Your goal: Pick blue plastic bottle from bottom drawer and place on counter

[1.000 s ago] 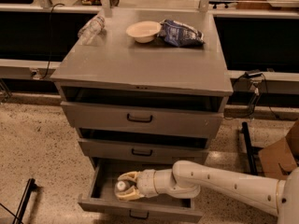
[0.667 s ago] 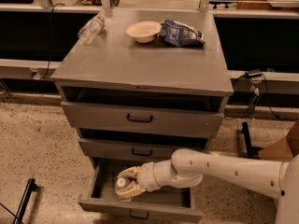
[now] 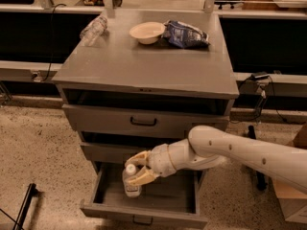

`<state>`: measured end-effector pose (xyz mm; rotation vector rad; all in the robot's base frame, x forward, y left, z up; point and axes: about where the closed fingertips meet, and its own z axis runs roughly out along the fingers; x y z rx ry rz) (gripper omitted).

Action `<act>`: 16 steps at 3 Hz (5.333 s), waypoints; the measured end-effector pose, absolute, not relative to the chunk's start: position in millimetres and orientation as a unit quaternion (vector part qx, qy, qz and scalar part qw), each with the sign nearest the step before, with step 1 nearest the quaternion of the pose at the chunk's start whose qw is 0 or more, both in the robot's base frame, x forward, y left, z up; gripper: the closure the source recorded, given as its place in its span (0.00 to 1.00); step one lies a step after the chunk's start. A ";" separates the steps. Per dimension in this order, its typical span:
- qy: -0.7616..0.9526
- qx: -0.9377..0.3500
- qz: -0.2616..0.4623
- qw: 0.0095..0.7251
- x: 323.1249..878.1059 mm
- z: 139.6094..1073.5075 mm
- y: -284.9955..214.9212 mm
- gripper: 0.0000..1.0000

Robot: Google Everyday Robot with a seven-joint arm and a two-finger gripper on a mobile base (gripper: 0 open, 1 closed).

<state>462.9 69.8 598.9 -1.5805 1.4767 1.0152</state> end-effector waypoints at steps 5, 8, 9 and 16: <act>0.566 -0.643 0.334 0.393 499.8 843.7 60.9 1.00; 0.633 -0.611 0.257 0.400 565.3 948.0 47.4 1.00; 0.657 -0.588 0.229 0.413 587.9 966.5 36.0 1.00; 0.781 -0.402 0.186 0.440 655.9 1013.2 -24.6 1.00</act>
Offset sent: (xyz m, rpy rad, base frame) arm 0.0166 -0.0099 0.1820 0.0537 -0.1195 0.0468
